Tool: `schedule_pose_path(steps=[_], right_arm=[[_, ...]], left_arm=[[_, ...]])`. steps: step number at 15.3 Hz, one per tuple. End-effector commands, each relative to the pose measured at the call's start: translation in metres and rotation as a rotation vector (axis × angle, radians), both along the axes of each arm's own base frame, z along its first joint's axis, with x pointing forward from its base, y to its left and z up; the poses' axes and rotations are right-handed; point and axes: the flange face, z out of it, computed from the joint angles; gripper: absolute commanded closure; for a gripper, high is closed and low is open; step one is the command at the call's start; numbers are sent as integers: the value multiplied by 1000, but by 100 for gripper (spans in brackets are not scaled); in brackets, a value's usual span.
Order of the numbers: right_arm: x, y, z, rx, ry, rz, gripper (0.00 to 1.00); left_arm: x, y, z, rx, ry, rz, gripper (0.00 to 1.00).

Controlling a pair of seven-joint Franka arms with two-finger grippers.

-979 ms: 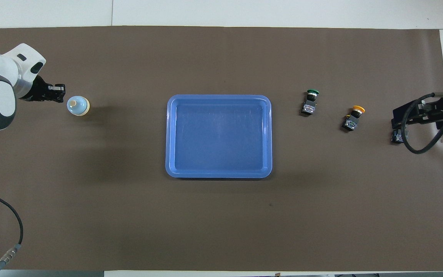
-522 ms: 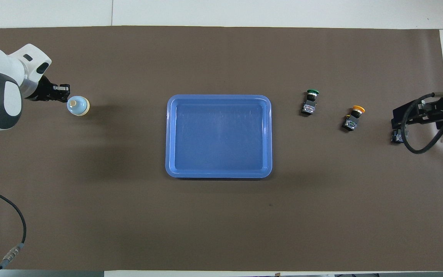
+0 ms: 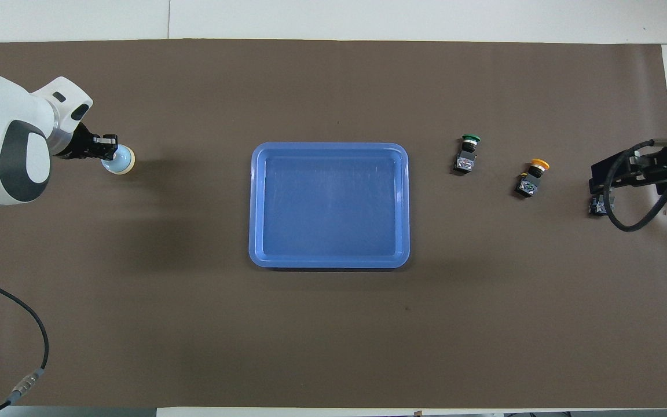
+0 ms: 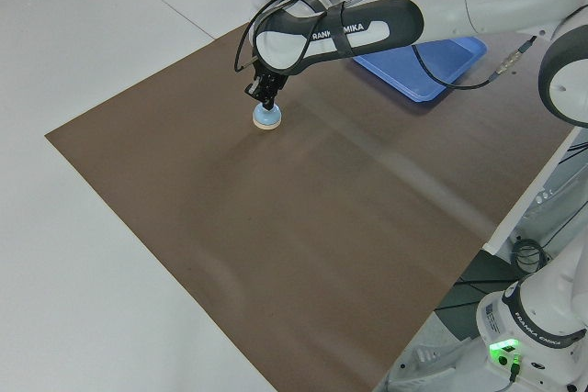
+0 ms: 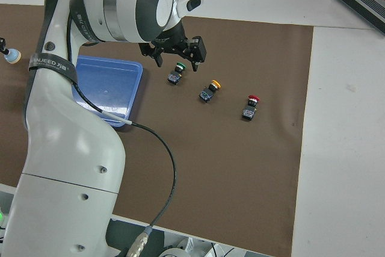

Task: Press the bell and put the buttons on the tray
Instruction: 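Reach the left gripper to the silver bell and press its top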

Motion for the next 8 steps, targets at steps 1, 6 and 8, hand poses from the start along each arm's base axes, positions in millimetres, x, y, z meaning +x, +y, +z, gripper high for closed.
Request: schedule_pose_path(steps=[1, 6, 8], right_arm=[[-7, -3, 2, -2, 9, 9, 0], [-7, -2, 2, -2, 9, 11, 0], [-7, -3, 2, -2, 7, 11, 0]], left_arm=[[-10, 0, -27, 15, -7, 8, 100], [-6, 1, 4, 14, 29, 8, 100], [-11, 3, 45, 12, 20, 11, 73]])
